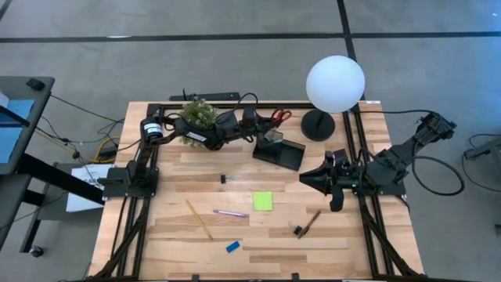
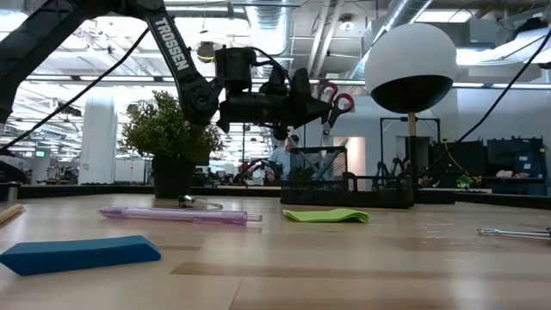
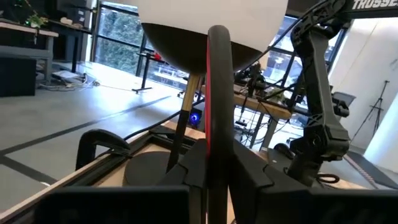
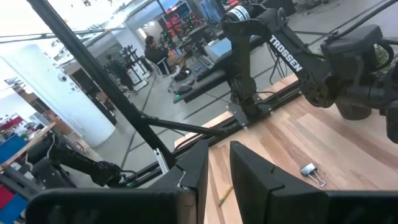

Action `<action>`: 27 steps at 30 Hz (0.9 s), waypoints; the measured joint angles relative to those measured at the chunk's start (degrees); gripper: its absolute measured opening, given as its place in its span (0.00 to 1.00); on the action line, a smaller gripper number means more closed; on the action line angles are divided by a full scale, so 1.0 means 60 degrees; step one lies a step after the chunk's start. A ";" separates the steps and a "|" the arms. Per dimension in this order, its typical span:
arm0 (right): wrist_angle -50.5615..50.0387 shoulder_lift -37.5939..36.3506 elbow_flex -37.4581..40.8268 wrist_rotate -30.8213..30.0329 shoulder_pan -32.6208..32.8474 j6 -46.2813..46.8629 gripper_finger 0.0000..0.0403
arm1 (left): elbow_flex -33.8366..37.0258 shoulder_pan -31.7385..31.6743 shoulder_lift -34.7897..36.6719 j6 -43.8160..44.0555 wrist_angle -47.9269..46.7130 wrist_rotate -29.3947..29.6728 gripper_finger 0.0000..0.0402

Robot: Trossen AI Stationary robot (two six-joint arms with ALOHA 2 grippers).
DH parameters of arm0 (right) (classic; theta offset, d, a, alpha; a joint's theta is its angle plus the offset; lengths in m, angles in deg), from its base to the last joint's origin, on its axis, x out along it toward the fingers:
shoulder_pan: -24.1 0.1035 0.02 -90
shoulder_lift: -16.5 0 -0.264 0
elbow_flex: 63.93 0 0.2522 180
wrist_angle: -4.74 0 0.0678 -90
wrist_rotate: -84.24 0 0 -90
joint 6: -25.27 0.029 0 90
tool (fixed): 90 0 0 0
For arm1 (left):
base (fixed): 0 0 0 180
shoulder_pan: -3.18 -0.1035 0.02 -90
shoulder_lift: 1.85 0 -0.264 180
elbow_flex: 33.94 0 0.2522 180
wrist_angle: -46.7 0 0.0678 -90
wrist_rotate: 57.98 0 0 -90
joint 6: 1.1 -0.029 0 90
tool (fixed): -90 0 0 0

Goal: Pick and place office supplies into organizer
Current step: Put the black scissors into the black desk organizer

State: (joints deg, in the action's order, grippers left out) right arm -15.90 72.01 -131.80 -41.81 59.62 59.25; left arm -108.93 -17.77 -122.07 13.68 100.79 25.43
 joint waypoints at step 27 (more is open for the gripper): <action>-0.0073 0.0000 0.0000 0.0033 0.0012 -0.0251 0.15 | -0.0477 0.0090 0.0029 -0.1389 -0.1799 0.0122 0.21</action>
State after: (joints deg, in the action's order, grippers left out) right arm -16.33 72.01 -131.80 -41.62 59.70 57.74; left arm -111.79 -17.23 -121.90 5.35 90.00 26.16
